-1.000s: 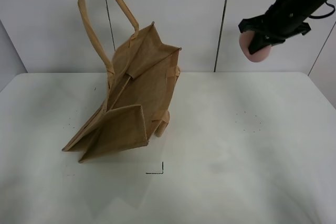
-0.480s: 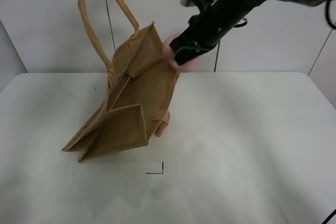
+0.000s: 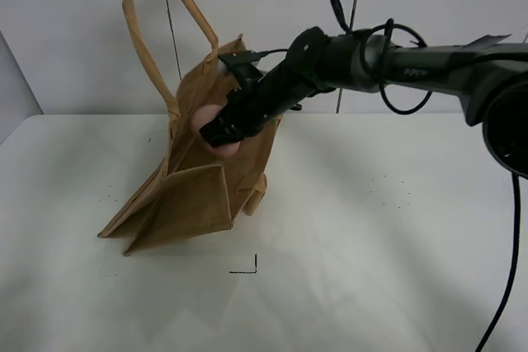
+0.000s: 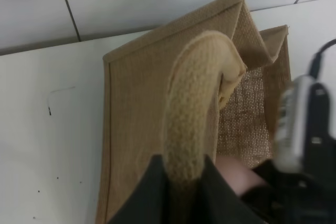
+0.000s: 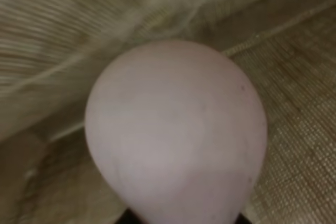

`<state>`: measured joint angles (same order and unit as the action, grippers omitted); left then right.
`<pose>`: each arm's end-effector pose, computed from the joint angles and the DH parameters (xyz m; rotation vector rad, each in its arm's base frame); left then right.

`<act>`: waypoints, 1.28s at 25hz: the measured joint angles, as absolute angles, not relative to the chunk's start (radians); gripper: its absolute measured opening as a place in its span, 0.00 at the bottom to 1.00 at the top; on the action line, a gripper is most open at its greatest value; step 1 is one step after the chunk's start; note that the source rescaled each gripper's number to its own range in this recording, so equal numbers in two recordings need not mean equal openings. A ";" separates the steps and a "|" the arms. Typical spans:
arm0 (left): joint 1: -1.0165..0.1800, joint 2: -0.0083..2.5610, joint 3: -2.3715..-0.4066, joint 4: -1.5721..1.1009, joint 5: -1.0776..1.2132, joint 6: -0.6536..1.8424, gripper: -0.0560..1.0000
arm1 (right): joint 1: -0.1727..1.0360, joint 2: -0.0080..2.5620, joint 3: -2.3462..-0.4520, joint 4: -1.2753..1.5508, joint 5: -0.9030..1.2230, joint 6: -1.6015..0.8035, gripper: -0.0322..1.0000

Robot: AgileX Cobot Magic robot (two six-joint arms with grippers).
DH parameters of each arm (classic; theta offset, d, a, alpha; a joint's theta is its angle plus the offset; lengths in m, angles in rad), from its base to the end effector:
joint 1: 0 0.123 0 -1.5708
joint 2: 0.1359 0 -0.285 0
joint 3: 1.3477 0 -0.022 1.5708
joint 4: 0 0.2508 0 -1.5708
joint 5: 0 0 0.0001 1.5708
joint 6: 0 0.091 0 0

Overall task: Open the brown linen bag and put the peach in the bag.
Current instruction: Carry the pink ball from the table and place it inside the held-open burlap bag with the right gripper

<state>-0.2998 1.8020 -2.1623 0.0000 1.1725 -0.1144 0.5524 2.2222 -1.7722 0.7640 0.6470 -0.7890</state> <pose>0.3697 -0.1143 0.4569 0.2134 2.2952 -0.2133 0.4039 0.2936 0.1929 -1.0110 2.2339 0.7092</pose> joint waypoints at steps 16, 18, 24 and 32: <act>-0.300 1.802 -2.162 0.000 1.172 -0.114 0.05 | 0.574 2.327 -1.820 0.821 0.598 -0.827 0.76; -0.300 1.802 -2.162 0.000 1.172 -0.114 0.05 | 0.577 2.327 -1.820 0.813 0.609 -0.818 0.92; -0.300 1.802 -2.162 0.000 1.172 -0.114 0.05 | 0.569 2.257 -1.820 0.639 0.699 -0.628 1.00; -0.300 1.802 -2.162 0.000 1.172 -0.114 0.05 | 0.548 2.086 -1.822 0.152 0.974 -0.168 1.00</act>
<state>-0.2998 1.8020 -2.1623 0.0000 1.1725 -0.1144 0.5479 2.0863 -1.8218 0.1517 0.9744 -0.1684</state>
